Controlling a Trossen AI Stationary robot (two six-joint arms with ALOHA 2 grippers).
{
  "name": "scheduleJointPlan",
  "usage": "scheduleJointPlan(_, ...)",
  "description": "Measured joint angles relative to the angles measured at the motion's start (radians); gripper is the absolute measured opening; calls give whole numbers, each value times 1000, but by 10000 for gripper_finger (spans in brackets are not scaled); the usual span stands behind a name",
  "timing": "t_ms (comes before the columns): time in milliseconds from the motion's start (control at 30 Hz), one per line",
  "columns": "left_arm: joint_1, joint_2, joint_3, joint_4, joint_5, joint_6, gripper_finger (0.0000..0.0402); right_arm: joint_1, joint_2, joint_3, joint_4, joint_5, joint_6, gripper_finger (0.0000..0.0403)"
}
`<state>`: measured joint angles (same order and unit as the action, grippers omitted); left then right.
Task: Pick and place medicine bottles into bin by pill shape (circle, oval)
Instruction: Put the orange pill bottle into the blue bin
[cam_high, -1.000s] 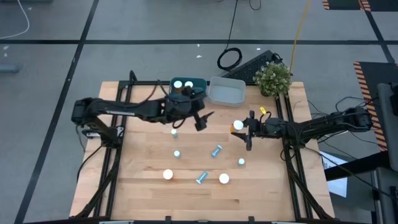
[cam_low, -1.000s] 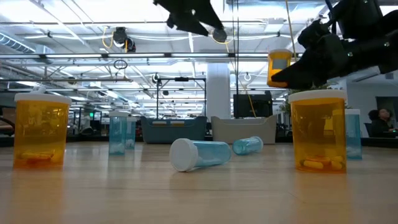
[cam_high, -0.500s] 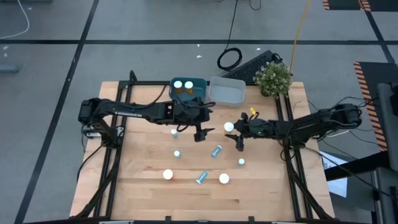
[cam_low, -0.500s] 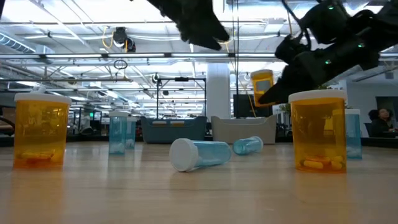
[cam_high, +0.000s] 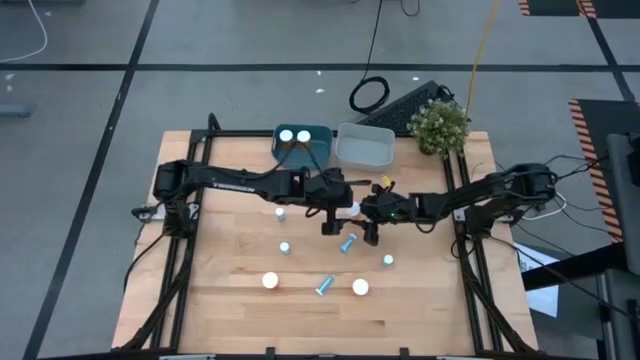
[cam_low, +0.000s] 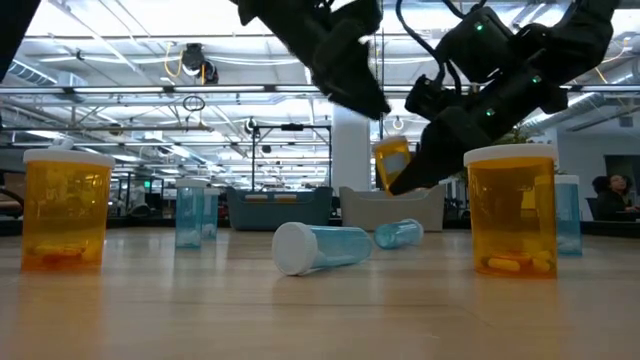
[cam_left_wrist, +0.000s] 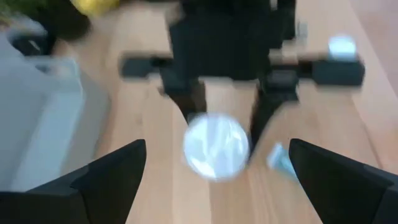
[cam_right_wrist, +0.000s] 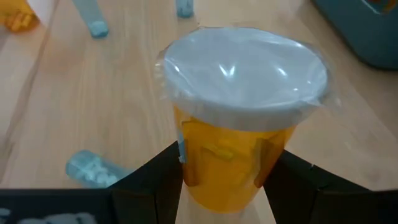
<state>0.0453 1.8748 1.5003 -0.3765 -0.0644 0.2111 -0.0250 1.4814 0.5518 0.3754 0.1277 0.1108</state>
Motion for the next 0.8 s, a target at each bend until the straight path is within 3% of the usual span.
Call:
scheduleJointPlan(333,3,65,4,80,31,51,397,-1,0,-1,17,-1,-21,182)
scheduleJointPlan(800,13,96,1,72,47,56,397,-1,0,-1,44,-1,-44,183)
